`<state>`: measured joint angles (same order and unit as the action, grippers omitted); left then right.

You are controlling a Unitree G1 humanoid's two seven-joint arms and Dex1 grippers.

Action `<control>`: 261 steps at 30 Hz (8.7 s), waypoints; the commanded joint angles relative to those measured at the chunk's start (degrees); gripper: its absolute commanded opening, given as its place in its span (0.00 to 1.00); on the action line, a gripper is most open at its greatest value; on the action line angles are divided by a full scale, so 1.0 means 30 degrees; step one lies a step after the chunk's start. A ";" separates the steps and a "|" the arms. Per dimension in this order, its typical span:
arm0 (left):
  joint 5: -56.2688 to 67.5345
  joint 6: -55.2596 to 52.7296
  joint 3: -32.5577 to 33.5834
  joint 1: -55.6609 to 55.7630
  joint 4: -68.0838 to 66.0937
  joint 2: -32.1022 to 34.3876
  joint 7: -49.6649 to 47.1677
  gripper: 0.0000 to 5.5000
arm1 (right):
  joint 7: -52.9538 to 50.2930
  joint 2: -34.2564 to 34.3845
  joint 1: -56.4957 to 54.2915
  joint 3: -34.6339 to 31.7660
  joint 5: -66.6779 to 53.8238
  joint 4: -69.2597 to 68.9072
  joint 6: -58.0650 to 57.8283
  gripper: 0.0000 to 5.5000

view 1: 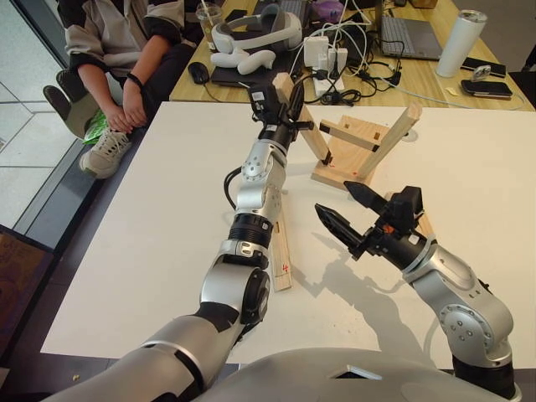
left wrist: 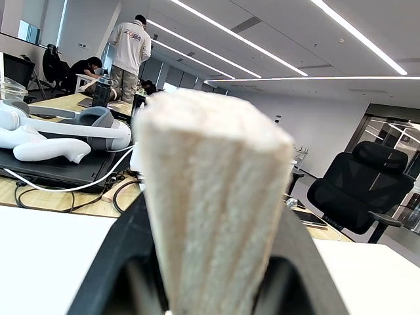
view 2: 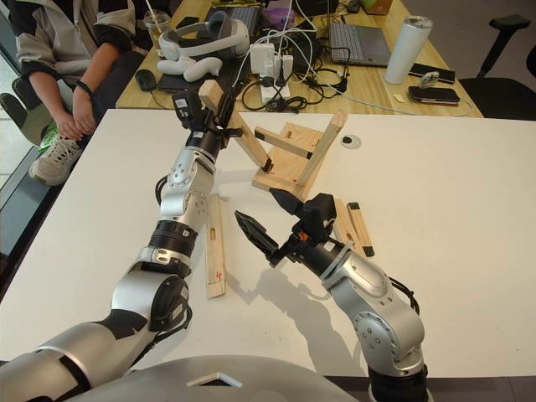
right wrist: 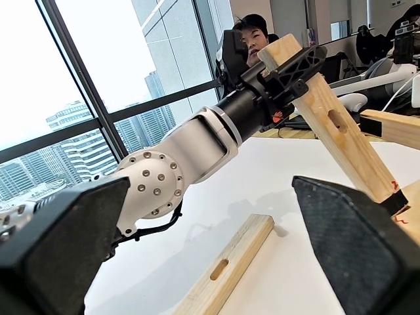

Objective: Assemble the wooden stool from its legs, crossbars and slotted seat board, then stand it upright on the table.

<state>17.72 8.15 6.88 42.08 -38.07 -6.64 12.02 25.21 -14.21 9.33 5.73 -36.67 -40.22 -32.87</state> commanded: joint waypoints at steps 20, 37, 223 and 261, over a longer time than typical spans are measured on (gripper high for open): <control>-0.1527 0.0215 -0.0552 0.1388 -0.3032 0.0527 0.0381 0.18 | -0.0504 -0.0132 -0.1377 0.0581 0.0288 0.0257 0.0569 0.84; -0.3329 -0.6321 -0.2319 -0.3293 0.5082 0.2683 -0.1303 0.18 | -0.0981 0.0392 -0.0325 0.1565 0.1364 0.0137 0.1956 0.84; 0.4470 -1.9688 0.4246 -0.0749 1.7357 0.2963 -0.8140 0.36 | -0.6483 0.1450 -0.8307 0.0685 0.7207 0.6180 -0.6446 0.36; -0.1702 -1.2736 -0.1143 -0.0371 0.7372 0.3667 -0.3273 0.36 | -0.7199 0.2859 -0.9773 -0.3045 0.8109 0.7536 -0.0621 0.36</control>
<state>13.70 -28.47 4.74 43.54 -19.69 4.21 1.75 4.01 -5.12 -20.86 -2.67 -12.48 -17.17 -33.98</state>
